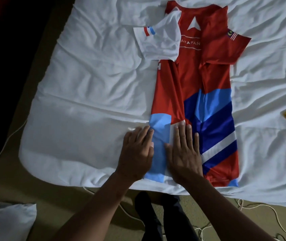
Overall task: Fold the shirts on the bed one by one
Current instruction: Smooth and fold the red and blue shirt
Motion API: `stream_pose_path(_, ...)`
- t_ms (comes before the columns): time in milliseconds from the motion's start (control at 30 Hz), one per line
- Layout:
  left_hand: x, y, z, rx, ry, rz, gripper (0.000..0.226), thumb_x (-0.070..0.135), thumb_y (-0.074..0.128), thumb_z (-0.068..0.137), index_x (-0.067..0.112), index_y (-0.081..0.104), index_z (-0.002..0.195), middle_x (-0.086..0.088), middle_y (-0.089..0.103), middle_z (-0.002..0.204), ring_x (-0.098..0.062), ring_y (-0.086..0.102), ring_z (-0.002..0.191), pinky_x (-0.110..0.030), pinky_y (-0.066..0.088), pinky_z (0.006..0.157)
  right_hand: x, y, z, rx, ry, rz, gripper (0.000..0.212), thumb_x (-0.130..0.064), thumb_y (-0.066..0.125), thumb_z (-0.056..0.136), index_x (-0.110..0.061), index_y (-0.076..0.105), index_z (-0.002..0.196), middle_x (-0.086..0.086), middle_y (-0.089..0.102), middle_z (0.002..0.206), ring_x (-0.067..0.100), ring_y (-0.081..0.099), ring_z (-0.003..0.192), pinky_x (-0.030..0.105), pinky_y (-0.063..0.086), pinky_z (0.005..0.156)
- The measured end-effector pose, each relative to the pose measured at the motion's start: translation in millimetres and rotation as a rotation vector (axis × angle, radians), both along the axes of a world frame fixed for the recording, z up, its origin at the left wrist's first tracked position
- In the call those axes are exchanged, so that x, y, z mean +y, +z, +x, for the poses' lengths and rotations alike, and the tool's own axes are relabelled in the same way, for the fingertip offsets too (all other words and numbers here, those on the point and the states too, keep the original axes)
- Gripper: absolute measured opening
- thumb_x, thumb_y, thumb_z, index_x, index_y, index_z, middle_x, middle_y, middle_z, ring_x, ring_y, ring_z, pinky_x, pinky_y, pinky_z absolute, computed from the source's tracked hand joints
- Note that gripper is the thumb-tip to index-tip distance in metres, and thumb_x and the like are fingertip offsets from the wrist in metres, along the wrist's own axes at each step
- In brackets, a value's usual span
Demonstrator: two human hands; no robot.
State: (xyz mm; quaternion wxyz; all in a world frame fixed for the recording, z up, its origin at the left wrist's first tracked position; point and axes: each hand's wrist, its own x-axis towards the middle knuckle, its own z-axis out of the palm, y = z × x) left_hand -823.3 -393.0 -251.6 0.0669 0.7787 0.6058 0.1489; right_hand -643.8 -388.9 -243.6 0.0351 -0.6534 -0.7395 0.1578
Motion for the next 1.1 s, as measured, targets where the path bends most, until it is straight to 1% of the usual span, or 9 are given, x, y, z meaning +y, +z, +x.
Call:
stream_pose_path(200,58.8,15.5,2.2,-0.089,0.083,0.08,0.033,0.017,0.051,0.1,0.005,0.072,0.122,-0.015,0.069,0.125,-0.036,0.066,0.107,-0.049,0.053,0.084,44.9,14.7,9.2,0.099,-0.054,0.061,0.066,-0.043,0.023,0.108,-0.002,0.03,0.16,0.014,0.018,0.17,0.03,0.008,0.16,0.048,0.006,0.129)
stream_pose_path(367,132.7,17.6,2.4,0.008,0.073,0.134,0.028,0.006,0.063,0.091,0.008,0.072,0.117,-0.015,0.067,0.124,-0.039,0.065,0.106,-0.048,0.052,0.08,117.9,30.5,11.6,0.152,-0.071,0.091,0.056,-0.037,0.032,0.107,-0.006,0.045,0.152,0.017,0.041,0.159,0.037,0.036,0.149,0.056,0.027,0.123)
stream_pose_path(533,220.8,19.2,-3.9,0.188,0.106,0.002,0.05,0.007,0.057,0.08,0.01,0.066,0.13,-0.02,0.061,0.134,-0.042,0.06,0.115,-0.049,0.053,0.084,203.3,37.6,7.7,0.131,-0.041,0.153,0.038,-0.018,0.06,0.095,-0.015,0.061,0.133,0.012,0.06,0.121,0.036,0.057,0.105,0.051,0.051,0.087)
stream_pose_path(633,271.0,22.8,-13.3,0.382,0.099,-0.169,0.081,0.011,0.067,0.07,0.01,0.051,0.149,-0.024,0.051,0.147,-0.044,0.053,0.126,-0.053,0.051,0.093,250.2,42.7,-1.8,0.095,-0.017,0.097,0.042,-0.017,0.057,0.096,-0.02,0.056,0.138,0.01,0.056,0.118,0.032,0.056,0.106,0.048,0.05,0.085)
stream_pose_path(733,318.5,18.4,-21.3,0.475,0.022,-0.126,0.066,0.019,0.061,0.077,0.011,0.057,0.142,-0.022,0.057,0.141,-0.043,0.055,0.124,-0.055,0.047,0.096,291.7,45.4,-12.1,0.087,-0.001,0.003,0.054,-0.023,0.054,0.098,-0.029,0.038,0.15,0.006,0.051,0.123,0.027,0.055,0.11,0.043,0.053,0.082)
stream_pose_path(833,344.9,17.3,-22.9,0.377,-0.126,0.072,0.021,0.014,0.056,0.088,0.01,0.073,0.099,-0.012,0.069,0.093,-0.038,0.063,0.092,-0.047,0.047,0.084,317.3,40.4,-16.2,0.053,0.017,-0.052,0.042,-0.028,0.053,0.1,-0.03,0.046,0.142,0.004,0.054,0.118,0.027,0.061,0.104,0.038,0.053,0.068)
stream_pose_path(900,353.4,27.1,-21.0,0.202,-0.253,0.107,0.013,0.014,0.058,0.086,0.009,0.071,0.084,-0.009,0.063,0.075,-0.035,0.06,0.076,-0.043,0.044,0.074,323.0,39.2,-11.6,0.112,-0.07,-0.016,0.028,-0.025,0.055,0.098,-0.025,0.059,0.126,0.003,0.061,0.11,0.031,0.066,0.093,0.036,0.05,0.065)
stream_pose_path(1000,364.7,48.6,-19.8,-0.044,-0.247,-0.044,0.029,0.026,0.061,0.075,0.012,0.073,0.098,-0.005,0.069,0.089,-0.03,0.06,0.088,-0.043,0.047,0.081,318.8,42.2,4.0,0.295,-0.346,-0.024,0.016,-0.021,0.064,0.091,-0.025,0.059,0.106,0.001,0.067,0.096,0.03,0.065,0.083,0.037,0.047,0.066)
stream_pose_path(1100,391.4,62.3,-21.1,-0.095,-0.004,-0.195,0.051,0.035,0.054,0.086,0.013,0.062,0.131,-0.007,0.063,0.121,-0.029,0.057,0.108,-0.045,0.05,0.091,311.6,48.5,11.5,0.455,-0.634,-0.169,0.015,-0.03,0.071,0.088,-0.026,0.057,0.091,-0.002,0.068,0.078,0.024,0.066,0.074,0.037,0.051,0.067)
